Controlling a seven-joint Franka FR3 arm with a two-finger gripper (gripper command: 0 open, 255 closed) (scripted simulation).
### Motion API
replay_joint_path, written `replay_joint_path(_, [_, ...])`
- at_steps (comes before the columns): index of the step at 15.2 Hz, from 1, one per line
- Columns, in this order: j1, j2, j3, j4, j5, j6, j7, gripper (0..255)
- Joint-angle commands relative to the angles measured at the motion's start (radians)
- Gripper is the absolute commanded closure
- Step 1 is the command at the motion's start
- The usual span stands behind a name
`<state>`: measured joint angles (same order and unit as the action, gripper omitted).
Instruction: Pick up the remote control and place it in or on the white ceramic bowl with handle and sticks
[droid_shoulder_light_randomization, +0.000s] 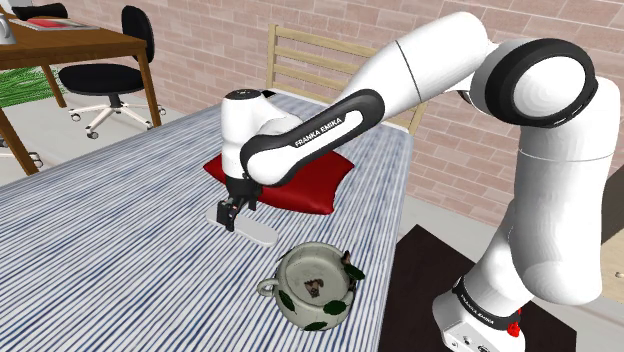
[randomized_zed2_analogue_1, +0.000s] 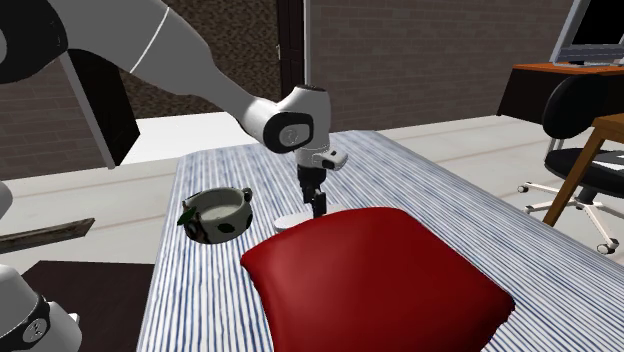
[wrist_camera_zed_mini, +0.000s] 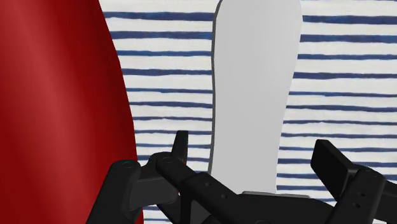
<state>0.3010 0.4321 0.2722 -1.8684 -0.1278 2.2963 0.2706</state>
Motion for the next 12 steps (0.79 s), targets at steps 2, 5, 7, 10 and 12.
replay_joint_path(2, [0.004, 0.030, -0.006, -0.003, -0.010, 0.032, 0.006, 0])
replay_joint_path(5, [0.005, 0.035, -0.006, -0.004, -0.012, 0.038, 0.007, 0])
replay_joint_path(7, [0.004, 0.035, -0.006, -0.004, -0.013, 0.038, 0.007, 0])
replay_joint_path(10, [0.004, 0.035, -0.005, -0.004, -0.013, 0.038, 0.007, 0])
replay_joint_path(12, [0.004, 0.037, -0.005, 0.003, -0.013, 0.033, 0.007, 255])
